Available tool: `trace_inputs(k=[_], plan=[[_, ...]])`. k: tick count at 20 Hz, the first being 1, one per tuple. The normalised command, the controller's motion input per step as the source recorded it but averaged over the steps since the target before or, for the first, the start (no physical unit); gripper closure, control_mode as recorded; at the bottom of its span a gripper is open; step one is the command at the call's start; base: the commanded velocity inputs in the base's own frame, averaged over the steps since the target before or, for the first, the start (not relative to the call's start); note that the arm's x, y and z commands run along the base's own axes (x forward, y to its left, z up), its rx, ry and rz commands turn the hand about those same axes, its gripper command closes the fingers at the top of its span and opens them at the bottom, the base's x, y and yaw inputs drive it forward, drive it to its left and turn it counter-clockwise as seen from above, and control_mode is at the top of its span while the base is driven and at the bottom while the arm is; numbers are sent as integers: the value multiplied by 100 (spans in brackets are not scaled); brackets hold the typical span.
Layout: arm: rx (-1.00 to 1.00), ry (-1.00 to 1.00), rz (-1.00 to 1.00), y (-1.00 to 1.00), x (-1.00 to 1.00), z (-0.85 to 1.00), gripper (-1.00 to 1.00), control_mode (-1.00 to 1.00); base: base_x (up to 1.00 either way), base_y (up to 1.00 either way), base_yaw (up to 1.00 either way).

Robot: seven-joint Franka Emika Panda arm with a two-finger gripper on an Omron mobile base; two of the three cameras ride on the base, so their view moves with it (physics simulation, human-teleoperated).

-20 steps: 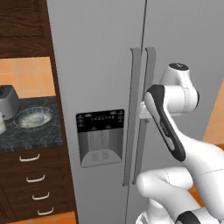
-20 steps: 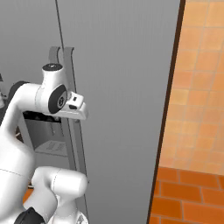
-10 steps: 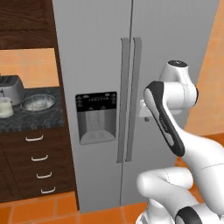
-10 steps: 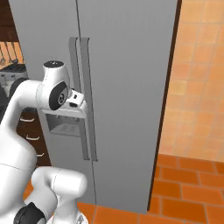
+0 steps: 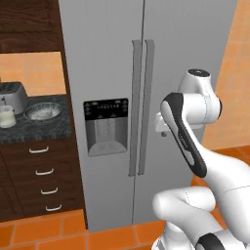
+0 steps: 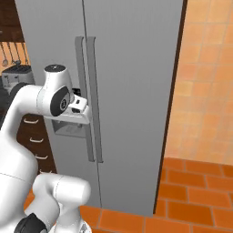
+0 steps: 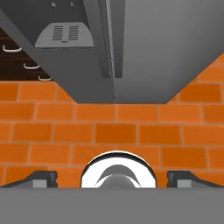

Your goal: Grab a lemon wedge from the fridge and one ice cube from the ice bowl, and put them in the glass of lemonade.

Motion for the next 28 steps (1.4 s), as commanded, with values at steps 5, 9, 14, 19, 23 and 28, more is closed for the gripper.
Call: trace_inputs(k=[5, 9, 14, 19, 23, 28], plan=[[0, 0, 0, 0, 0, 0, -100, 100, -35, 0, 0], [0, 0, 0, 0, 0, 0, -100, 100, -33, 11, 0], [0, 0, 0, 0, 0, 0, -100, 100, -32, 0, 0], [0, -33, 2, 0, -37, 37, -100, -100, -6, 0, 0], [-2, -55, 1, 0, -49, 79, -100, -100, 0, 0, 0], [-4, -26, 0, 0, 19, 62, -100, -100, 0, 0, 0]])
